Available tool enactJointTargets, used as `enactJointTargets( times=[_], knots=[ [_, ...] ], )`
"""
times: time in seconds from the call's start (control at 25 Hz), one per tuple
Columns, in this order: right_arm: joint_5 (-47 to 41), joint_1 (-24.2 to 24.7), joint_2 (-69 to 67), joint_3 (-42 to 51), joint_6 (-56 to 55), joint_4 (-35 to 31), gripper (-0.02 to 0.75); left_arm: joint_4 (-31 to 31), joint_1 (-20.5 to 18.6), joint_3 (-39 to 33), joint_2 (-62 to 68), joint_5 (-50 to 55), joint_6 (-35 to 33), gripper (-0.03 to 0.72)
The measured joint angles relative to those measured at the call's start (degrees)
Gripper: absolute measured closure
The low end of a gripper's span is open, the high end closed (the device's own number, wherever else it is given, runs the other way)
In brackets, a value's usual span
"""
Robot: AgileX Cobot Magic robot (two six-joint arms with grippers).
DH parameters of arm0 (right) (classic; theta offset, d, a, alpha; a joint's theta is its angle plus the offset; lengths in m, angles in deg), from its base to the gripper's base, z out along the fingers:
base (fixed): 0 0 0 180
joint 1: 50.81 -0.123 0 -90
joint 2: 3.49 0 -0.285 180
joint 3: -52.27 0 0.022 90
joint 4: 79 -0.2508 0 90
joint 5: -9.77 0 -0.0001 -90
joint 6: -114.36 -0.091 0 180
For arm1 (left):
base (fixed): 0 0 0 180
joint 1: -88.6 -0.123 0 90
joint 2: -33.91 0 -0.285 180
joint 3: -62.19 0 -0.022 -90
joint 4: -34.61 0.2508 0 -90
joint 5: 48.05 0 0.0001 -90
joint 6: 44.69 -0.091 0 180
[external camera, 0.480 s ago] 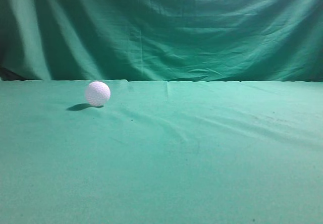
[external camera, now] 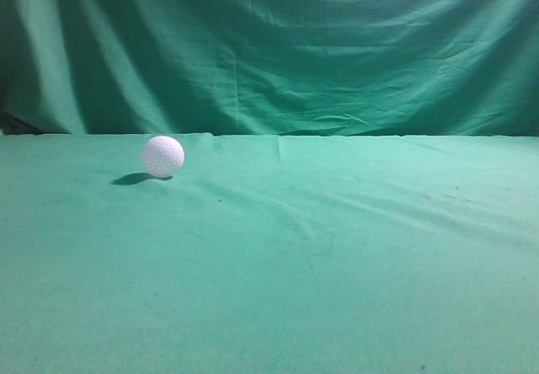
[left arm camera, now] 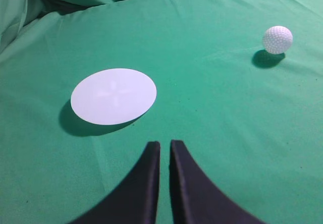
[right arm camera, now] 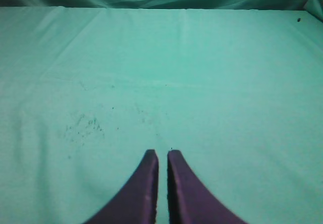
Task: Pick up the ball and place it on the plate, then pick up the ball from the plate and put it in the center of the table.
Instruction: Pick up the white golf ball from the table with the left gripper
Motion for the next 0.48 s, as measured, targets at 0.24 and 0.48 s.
enactJointTargets(
  times=[0.24,0.48],
  knots=[
    [0.0,0.0,0.0,0.0,0.0,0.0,0.673,0.0,0.0,0.0,0.0,0.0,0.0,0.639],
    [0.0,0.0,0.0,0.0,0.0,0.0,0.673,-0.3,0.0,0.0,0.0,-0.6,0.1,0.639]
  ],
)
